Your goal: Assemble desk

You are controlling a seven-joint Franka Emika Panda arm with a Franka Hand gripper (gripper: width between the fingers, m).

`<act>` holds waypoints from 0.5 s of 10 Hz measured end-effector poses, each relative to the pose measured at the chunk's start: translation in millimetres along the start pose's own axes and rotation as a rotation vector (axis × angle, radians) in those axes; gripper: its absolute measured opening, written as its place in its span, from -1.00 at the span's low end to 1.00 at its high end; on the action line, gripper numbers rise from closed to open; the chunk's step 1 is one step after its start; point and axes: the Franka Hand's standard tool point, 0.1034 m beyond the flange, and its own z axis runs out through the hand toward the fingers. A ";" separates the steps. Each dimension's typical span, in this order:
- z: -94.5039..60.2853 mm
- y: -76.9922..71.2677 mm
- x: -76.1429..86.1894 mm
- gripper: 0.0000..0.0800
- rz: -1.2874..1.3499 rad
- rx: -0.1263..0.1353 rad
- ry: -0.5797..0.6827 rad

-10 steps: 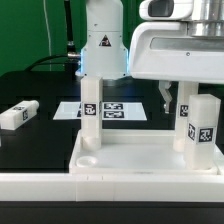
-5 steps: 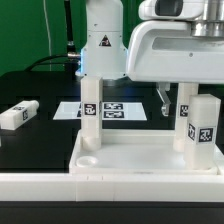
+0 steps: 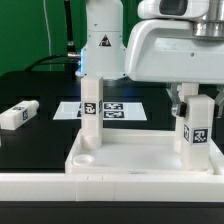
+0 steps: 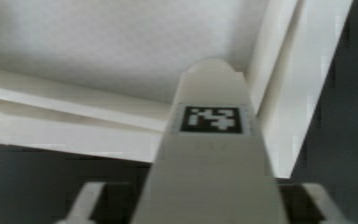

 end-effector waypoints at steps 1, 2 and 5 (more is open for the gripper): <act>0.4 0.1 -0.7 -0.27 0.001 0.000 -0.002; 0.4 0.2 -0.6 -0.27 0.046 0.000 -0.002; 0.5 0.6 -0.7 -0.27 0.256 0.000 -0.002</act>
Offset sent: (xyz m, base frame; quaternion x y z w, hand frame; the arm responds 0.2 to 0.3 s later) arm 0.0000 0.0000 0.0000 0.0000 0.0000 0.1938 0.9810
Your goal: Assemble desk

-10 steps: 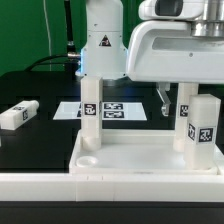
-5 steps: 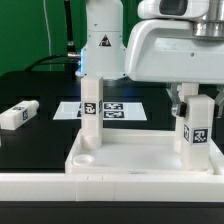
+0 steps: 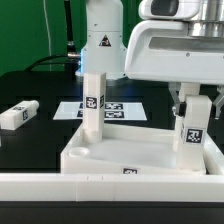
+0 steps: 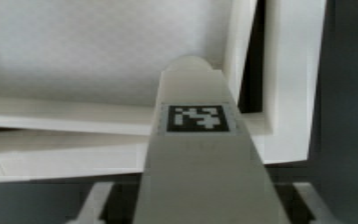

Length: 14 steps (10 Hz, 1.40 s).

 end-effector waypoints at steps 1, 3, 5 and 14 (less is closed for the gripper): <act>0.0 0.2 0.0 -0.27 0.045 0.000 0.000; 0.2 1.3 0.1 -0.27 0.186 -0.001 0.000; 0.3 6.5 0.0 -0.27 0.344 -0.003 0.002; -7.0 29.4 0.3 0.26 0.611 -0.033 0.014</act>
Offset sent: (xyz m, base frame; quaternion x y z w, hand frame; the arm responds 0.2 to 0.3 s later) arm 0.0000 0.0000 0.0000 0.0000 0.0000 0.1296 0.9916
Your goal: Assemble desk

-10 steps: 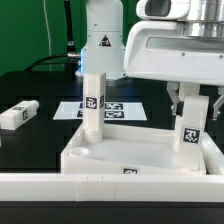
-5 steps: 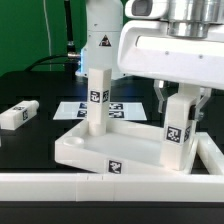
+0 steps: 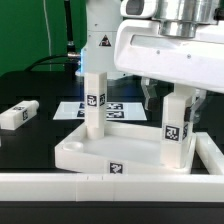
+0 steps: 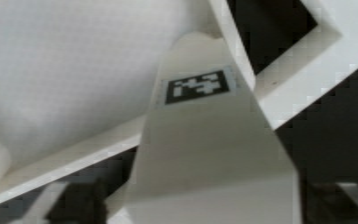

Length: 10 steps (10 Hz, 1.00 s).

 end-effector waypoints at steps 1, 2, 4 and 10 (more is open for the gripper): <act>-14.2 3.8 -4.3 0.55 -0.016 0.018 -0.010; -25.8 12.1 -7.4 0.55 -0.037 0.031 -0.020; -43.4 40.1 -1.3 0.61 -0.091 0.053 -0.037; -35.6 61.7 16.9 0.62 -0.126 0.039 -0.036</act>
Offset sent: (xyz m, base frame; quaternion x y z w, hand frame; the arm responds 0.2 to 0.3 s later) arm -0.0426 -0.0461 0.0333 0.0194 -0.0233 -0.0439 0.9986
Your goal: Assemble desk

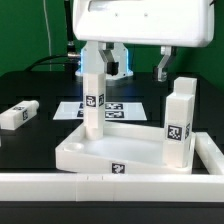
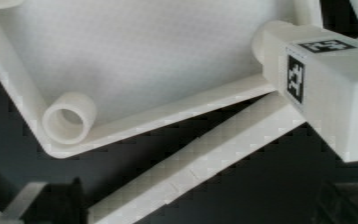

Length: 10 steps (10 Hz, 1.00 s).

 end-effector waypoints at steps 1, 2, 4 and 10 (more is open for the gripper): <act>0.3 0.1 -0.1 0.62 0.000 -0.001 0.000; 0.3 5.3 1.0 0.62 -0.040 0.009 0.006; -1.3 56.3 -2.7 0.62 -0.091 0.022 -0.003; 17.6 120.8 12.1 0.62 -0.125 0.007 0.017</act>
Offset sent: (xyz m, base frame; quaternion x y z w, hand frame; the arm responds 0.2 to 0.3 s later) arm -0.0680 -0.0675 0.0064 0.0236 0.0024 -0.0633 0.9977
